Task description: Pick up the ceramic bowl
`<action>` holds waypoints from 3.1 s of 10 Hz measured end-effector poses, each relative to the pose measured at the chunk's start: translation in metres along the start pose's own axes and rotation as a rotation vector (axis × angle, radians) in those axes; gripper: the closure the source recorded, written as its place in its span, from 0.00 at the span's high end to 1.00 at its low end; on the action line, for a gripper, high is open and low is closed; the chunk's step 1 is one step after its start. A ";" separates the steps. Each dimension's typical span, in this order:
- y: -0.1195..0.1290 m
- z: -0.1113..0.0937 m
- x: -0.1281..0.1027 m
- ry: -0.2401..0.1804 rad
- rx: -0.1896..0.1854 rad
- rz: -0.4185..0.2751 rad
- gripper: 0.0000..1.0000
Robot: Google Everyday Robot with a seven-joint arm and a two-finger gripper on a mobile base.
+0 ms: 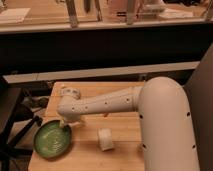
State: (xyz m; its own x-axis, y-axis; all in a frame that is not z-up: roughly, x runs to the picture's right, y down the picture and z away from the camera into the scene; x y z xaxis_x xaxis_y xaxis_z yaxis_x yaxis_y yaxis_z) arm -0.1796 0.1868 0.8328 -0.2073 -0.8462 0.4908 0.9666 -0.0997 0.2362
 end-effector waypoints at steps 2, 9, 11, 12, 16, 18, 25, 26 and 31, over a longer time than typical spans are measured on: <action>-0.001 0.001 0.001 -0.001 0.002 -0.009 0.80; -0.001 0.005 0.004 -0.006 0.002 -0.028 0.80; -0.001 0.006 0.004 -0.008 0.002 -0.034 0.80; -0.002 0.006 0.005 -0.007 0.003 -0.037 0.80; -0.002 0.008 0.006 -0.011 0.003 -0.044 0.80; -0.002 0.009 0.007 -0.011 0.002 -0.049 0.80; -0.006 0.012 0.009 -0.015 0.000 -0.065 0.80; -0.006 0.012 0.009 -0.016 0.000 -0.067 0.78; -0.011 0.014 0.010 -0.018 0.000 -0.076 0.54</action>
State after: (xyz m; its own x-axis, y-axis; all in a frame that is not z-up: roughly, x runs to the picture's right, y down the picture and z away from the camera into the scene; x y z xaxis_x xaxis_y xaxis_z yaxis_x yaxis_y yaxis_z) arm -0.1942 0.1866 0.8473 -0.2824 -0.8267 0.4866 0.9481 -0.1633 0.2729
